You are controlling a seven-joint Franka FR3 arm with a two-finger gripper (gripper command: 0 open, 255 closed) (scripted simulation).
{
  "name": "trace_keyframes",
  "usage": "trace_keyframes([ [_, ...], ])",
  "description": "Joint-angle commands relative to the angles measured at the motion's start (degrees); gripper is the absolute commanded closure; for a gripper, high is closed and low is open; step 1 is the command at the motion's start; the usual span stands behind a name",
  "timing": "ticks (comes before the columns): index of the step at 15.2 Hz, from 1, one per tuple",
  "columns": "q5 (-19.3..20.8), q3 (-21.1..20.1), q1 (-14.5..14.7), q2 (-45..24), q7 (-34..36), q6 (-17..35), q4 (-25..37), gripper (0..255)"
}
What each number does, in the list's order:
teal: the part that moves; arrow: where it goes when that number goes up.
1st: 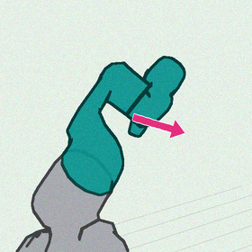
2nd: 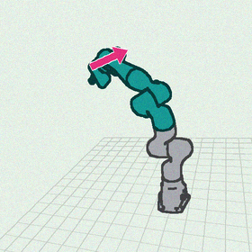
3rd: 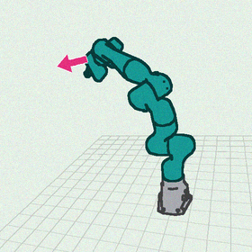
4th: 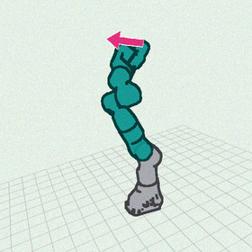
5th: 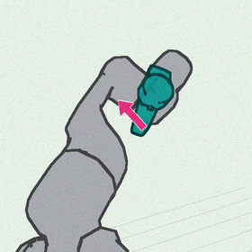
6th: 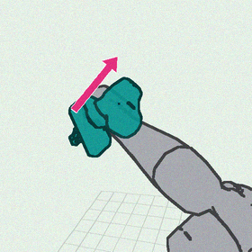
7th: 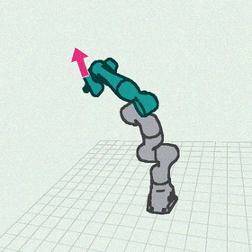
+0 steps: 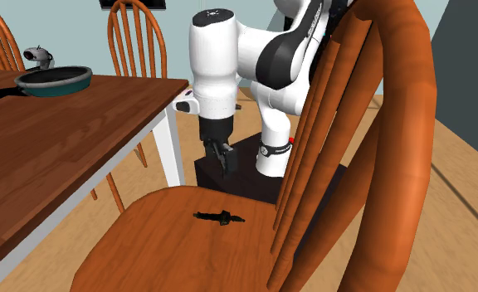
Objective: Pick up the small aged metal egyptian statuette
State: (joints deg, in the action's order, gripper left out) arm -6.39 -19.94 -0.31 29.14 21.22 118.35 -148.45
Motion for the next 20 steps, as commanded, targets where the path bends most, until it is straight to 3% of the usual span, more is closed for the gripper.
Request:
trace_keyframes([
  [1, 0.3, -2.1, -0.3, -3.8, 2.9, 3.5, -0.6, 0],
  [8, 6.2, -8.9, -2.7, -19.7, 15.2, 14.6, 0.4, 0],
  [18, 10.7, -9.5, -3.7, -25.9, 18.9, 21.2, -0.9, 0],
  [19, 10.7, -9.5, -3.7, -25.9, 18.9, 21.2, -0.9, 255],
  [20, 10.7, -9.4, -3.7, -25.8, 18.9, 21.2, -0.9, 255],
])
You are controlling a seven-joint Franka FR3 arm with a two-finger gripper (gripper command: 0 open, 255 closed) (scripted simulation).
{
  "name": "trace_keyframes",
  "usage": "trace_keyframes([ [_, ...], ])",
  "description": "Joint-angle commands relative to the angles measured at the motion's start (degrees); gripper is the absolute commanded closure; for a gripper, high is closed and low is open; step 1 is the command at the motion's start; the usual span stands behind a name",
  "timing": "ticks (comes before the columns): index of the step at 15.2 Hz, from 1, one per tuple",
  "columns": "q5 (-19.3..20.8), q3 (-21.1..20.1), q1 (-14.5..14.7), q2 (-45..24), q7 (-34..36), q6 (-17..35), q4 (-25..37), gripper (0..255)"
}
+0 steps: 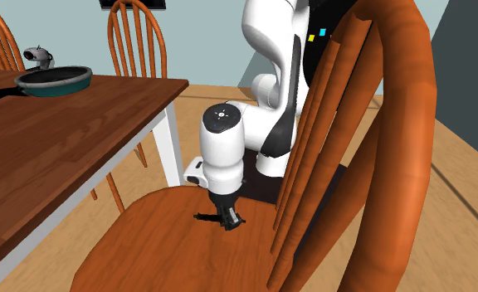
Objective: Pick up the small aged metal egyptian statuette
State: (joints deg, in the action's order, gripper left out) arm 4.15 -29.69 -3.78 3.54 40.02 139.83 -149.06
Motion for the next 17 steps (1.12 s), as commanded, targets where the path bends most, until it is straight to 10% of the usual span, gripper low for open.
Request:
trace_keyframes([
  [1, 0.1, 0.3, -0.2, -0.2, 0.1, -0.2, -0.4, 255],
  [17, -4.9, 1.0, 0.8, 6.9, -4.1, -8.2, 1.4, 255],
])
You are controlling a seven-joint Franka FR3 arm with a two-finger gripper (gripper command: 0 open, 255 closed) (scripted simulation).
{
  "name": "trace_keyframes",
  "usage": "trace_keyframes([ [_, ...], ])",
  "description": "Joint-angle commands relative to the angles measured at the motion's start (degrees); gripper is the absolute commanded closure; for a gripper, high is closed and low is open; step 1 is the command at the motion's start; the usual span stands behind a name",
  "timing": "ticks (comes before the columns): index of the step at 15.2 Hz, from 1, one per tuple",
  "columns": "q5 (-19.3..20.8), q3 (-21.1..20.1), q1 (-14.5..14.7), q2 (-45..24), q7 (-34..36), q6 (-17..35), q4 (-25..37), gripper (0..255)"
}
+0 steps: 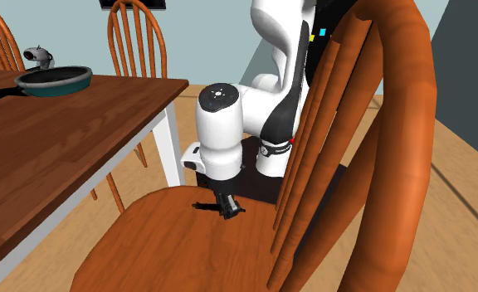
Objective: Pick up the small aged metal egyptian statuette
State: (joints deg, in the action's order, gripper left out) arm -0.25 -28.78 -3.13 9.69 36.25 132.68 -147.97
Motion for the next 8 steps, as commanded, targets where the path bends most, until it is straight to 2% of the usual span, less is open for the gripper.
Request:
trace_keyframes([
  [1, -0.9, 0.2, 0.3, 1.5, -0.7, -1.9, 0.6, 255],
  [6, -2.4, 1.0, 0.8, 4.7, -2.2, -6.4, 2.1, 255],
  [8, -2.5, 1.0, 0.8, 4.8, -2.2, -6.5, 2.1, 255],
])
